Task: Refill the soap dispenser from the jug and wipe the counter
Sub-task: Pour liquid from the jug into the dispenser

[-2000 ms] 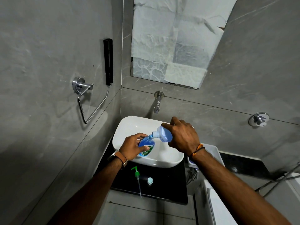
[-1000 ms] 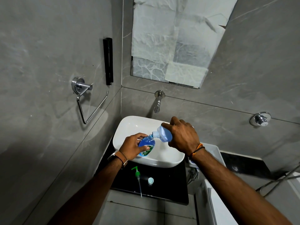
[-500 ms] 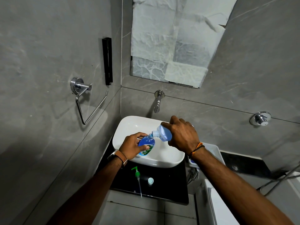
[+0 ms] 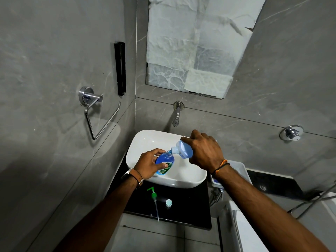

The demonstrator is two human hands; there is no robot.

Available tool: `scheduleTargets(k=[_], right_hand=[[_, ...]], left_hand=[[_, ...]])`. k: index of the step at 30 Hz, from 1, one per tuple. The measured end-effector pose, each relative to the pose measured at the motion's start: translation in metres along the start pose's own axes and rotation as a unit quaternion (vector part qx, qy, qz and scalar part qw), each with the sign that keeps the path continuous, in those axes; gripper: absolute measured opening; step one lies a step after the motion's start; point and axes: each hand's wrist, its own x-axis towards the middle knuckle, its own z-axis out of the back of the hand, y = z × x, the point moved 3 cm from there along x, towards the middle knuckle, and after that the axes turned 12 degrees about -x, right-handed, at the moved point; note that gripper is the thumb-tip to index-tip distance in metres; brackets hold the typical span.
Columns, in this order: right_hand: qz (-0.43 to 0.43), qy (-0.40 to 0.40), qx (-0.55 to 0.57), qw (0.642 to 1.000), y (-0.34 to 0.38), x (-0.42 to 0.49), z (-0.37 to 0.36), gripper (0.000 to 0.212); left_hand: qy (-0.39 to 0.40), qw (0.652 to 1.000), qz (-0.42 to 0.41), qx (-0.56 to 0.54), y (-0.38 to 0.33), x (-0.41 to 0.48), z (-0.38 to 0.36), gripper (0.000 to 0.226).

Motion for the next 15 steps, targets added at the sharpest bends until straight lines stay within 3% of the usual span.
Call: scheduleTargets(k=[15], right_hand=[[0.002, -0.002, 0.002, 1.0, 0.0001, 0.0031, -0.002, 0.068]], left_hand=[[0.001, 1.0, -0.002, -0.001, 0.0038, 0.0054, 0.0008, 0.051]])
